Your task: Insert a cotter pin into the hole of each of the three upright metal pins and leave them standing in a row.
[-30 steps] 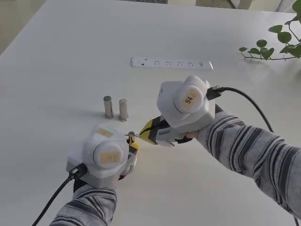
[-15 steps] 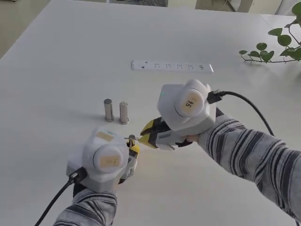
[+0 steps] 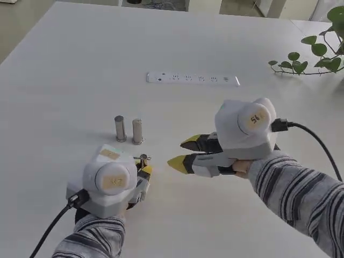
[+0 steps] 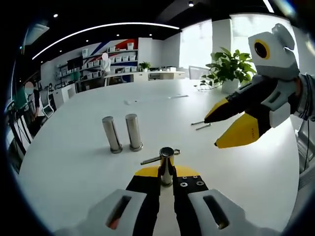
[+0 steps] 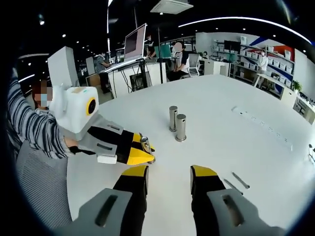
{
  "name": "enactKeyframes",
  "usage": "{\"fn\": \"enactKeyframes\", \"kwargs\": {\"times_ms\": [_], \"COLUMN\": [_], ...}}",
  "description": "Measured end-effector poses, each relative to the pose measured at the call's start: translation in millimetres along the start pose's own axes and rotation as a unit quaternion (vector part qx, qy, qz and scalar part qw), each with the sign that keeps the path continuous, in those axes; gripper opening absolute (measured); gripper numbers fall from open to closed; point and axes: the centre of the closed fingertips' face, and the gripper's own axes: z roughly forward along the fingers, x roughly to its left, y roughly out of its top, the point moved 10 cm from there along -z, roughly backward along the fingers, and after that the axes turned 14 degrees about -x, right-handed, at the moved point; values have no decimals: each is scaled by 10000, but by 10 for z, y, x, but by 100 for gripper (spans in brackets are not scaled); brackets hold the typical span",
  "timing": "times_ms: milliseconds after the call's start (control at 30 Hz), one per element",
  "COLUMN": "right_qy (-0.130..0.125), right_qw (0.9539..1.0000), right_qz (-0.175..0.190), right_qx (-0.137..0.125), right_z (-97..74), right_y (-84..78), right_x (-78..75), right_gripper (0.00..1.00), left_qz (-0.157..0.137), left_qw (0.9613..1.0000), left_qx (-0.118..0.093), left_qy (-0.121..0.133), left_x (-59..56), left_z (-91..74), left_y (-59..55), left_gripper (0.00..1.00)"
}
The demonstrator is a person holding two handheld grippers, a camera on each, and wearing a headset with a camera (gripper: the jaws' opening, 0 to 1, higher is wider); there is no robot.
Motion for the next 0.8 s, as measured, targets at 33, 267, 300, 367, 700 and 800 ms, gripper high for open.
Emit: {"fn": "enactKeyframes", "kwargs": {"times_ms": [33, 267, 300, 367, 700, 800], "right_qy": [-52, -267, -279, -283, -365, -348], "right_qw": [9999, 9986, 9984, 9980, 9967, 9967], "right_qz": [87, 452, 477, 555, 726, 734], "right_qx": [-50, -108, -113, -115, -25, -26], "right_z": [-15, -89, -96, -109, -126, -122], "right_y": [-12, -109, -119, -138, -208, -216], "right_x": [-2, -8, -5, 1, 31, 40], "right_gripper": [32, 37, 37, 37, 34, 34], "left_qz": [41, 115, 112, 76, 16, 141], "left_qw": [10000, 9998, 9998, 9997, 9996, 9996], "left_qx": [-25, -8, -3, 24, 47, 77], "left_qy": [10, 139, 175, 235, 277, 223], "left_x": [16, 217, 261, 325, 485, 501], "left_z": [-2, -31, -37, -47, -34, -37], "left_y": [23, 53, 51, 47, 38, 35], "left_gripper": [5, 5, 5, 5, 5, 5]}}
